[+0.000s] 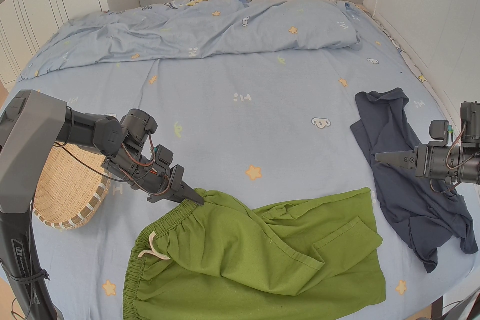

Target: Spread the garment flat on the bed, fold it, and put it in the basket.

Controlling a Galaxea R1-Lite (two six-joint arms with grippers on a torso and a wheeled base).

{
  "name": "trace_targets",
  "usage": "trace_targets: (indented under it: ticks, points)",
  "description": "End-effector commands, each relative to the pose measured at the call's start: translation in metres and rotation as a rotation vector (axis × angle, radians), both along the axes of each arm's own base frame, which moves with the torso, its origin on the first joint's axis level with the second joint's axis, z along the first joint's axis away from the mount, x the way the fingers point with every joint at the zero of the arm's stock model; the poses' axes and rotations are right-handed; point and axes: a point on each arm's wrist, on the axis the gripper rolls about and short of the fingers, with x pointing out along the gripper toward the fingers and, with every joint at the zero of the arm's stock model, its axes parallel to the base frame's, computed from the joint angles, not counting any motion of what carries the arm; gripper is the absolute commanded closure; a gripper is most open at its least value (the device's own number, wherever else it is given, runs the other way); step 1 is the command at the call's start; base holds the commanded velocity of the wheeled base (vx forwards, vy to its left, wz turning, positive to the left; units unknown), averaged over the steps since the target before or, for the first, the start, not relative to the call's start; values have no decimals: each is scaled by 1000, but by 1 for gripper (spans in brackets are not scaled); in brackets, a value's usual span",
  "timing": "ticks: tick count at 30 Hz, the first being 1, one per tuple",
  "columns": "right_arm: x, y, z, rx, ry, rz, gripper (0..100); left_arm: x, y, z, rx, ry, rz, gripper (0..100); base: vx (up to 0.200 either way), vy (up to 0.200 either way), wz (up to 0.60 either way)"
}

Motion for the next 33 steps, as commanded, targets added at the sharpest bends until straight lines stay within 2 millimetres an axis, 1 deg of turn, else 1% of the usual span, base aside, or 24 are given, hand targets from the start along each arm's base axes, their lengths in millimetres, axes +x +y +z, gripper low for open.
trace_targets:
  ticks: [1,5,7,8,9,11,12,13,14,15,16,18,22,24,27,31,33]
  points:
    - [1,0,-1,-1,5,0,0,1,2,0,-3,2,4,100,0,0,0]
    - [1,0,-1,0,6,1,0,0,3,4,-5,-6,9,100,0,0,0]
    - [1,-2,-1,-1,6,-9,0,-1,7,7,-7,-15,17,100,0,0,0]
    - [1,-4,-2,1,13,-15,0,-4,15,20,-14,-42,35,100,0,0,0]
    - [4,-5,-4,1,22,-21,0,-5,20,27,-17,-59,49,100,0,0,0]
    - [10,-10,-13,2,54,-40,0,-7,31,36,-21,-82,78,100,0,0,0]
    - [10,-10,-13,2,54,-40,0,-7,31,36,-21,-82,78,100,0,0,0]
    - [17,-11,-23,0,88,-44,0,-10,42,48,-28,-109,104,100,0,0,0]
    - [19,-11,-27,-1,104,-43,0,-11,47,51,-31,-118,115,100,0,0,0]
    - [19,-11,-27,-1,104,-43,0,-11,47,51,-31,-118,115,100,0,0,0]
    - [24,-11,-37,-5,137,-42,0,-12,56,54,-40,-123,134,100,0,0,0]
    - [27,-12,-43,-7,159,-44,0,-14,62,56,-54,-123,141,100,0,0,0]
    - [30,-11,-53,-9,193,-41,0,-16,60,54,-78,-108,124,100,0,0,0]
    - [27,-12,-60,-14,219,-39,0,-18,57,51,-78,-98,114,100,0,0,0]
    - [26,-12,-63,-14,223,-41,0,-18,58,49,-74,-101,112,100,0,0,0]
    - [31,-18,-69,-11,227,-61,0,-18,75,53,-71,-116,151,100,0,0,0]
    - [31,-18,-69,-11,221,-60,0,-25,80,61,-76,-125,163,100,0,0,0]
